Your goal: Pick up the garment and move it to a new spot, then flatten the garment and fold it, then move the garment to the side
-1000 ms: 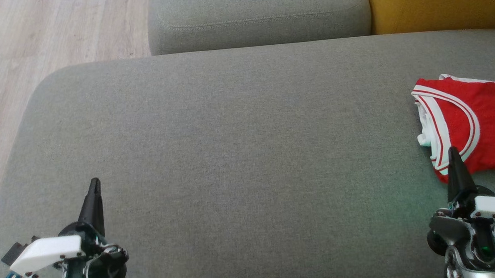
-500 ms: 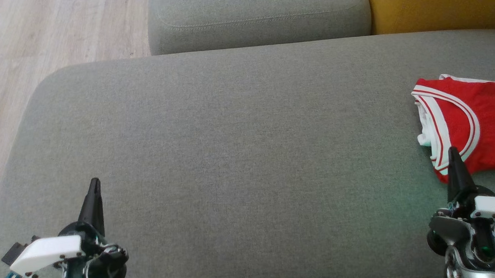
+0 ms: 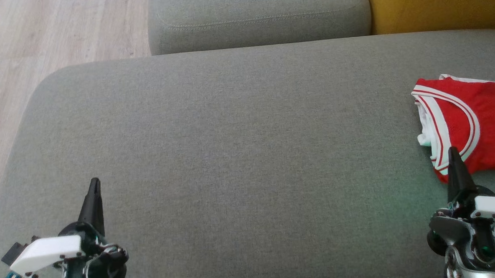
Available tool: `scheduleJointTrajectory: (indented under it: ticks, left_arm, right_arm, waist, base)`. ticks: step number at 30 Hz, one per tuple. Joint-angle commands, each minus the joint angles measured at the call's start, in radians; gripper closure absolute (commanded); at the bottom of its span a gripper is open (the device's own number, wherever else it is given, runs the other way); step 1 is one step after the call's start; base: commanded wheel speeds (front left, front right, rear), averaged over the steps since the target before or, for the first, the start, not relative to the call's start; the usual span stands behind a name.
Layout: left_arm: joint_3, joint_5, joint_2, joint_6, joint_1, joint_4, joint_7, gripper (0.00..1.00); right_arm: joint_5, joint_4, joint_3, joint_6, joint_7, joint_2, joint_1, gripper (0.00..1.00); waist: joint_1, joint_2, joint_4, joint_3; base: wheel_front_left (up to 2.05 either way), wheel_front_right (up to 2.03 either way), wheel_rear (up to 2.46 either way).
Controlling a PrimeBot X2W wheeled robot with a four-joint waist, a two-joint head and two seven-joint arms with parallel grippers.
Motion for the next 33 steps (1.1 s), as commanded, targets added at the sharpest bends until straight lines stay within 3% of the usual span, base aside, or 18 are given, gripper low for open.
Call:
scheduleJointTrajectory:
  ticks: [1,33]
  left_arm:
    - [0.035,-0.004,0.019,-0.007,-0.056,-0.037,0.008,1.00]
    - [0.035,-0.004,0.019,-0.007,-0.056,-0.037,0.008,1.00]
  right_arm:
    - [0.007,-0.039,0.020,-0.001,0.006,-0.005,-0.020,1.00]
    - [0.007,-0.039,0.021,-0.001,0.006,-0.005,-0.020,1.00]
  waist:
    - [0.0000,0.0000,0.000,0.000]
    - [0.0000,0.0000,0.000,0.000]
  base:
    - [0.00,0.00,0.00]
    - [0.00,0.00,0.00]
